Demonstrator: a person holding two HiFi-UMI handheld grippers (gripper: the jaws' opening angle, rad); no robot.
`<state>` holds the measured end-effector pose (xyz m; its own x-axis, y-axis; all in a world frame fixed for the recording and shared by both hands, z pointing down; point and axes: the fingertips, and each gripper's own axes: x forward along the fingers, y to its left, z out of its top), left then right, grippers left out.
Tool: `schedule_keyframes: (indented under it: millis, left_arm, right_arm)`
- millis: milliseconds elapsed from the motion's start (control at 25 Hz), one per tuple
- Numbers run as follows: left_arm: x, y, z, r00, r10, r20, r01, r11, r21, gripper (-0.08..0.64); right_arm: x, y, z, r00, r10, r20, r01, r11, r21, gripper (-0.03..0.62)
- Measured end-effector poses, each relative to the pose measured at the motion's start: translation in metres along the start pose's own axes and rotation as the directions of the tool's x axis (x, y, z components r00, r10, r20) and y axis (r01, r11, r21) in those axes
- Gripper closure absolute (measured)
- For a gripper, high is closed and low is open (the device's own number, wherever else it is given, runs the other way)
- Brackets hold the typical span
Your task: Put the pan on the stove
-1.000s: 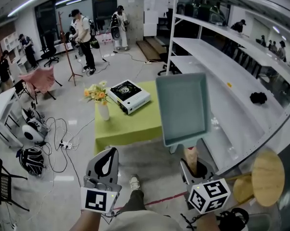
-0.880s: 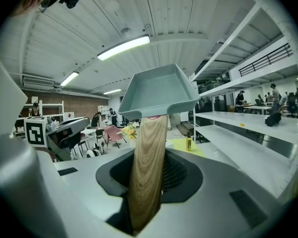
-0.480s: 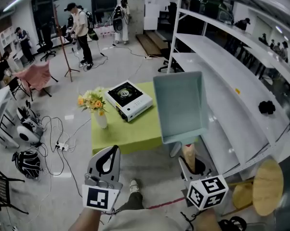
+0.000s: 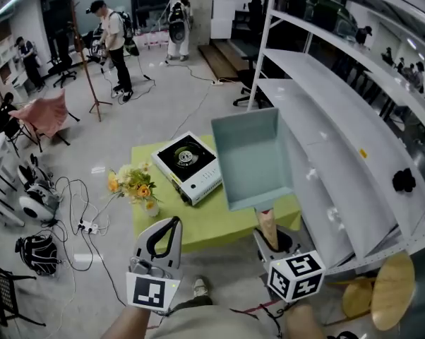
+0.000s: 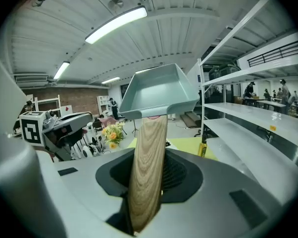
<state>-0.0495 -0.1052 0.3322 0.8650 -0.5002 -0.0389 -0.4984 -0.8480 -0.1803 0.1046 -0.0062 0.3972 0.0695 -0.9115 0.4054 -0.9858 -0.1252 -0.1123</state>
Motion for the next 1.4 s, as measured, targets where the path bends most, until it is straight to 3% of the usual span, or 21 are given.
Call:
schedule_keyframes:
  millis: [400,600,920,1080,1400]
  left_arm:
    - [0.059,0.065,-0.023,0.998,0.061,-0.031,-0.061,0.998,0.005,0.554]
    - [0.084,0.075,-0.033,0.994,0.101,-0.045,-0.102,0.995,-0.016,0.554]
    - [0.115,0.074,-0.046,0.977,0.195,-0.080,-0.195,0.981,0.015,0.552]
    - [0.139,0.073,-0.052,0.959,0.262,-0.103,-0.261,0.965,0.032,0.552]
    - [0.170,0.082,-0.069,0.903,0.397,-0.163,-0.395,0.918,0.049,0.552]
  right_arm:
    - [0.114,-0.011,0.029,0.997,0.052,-0.059,-0.051,0.999,0.005,0.479]
    - [0.152,-0.031,0.038,0.993,0.086,-0.086,-0.086,0.996,0.001,0.479]
    - [0.198,-0.054,0.041,0.969,0.199,-0.146,-0.203,0.979,-0.013,0.479]
    - [0.223,-0.073,0.043,0.947,0.261,-0.189,-0.270,0.962,-0.024,0.479]
    - [0.273,-0.091,0.041,0.888,0.365,-0.281,-0.387,0.922,-0.027,0.479]
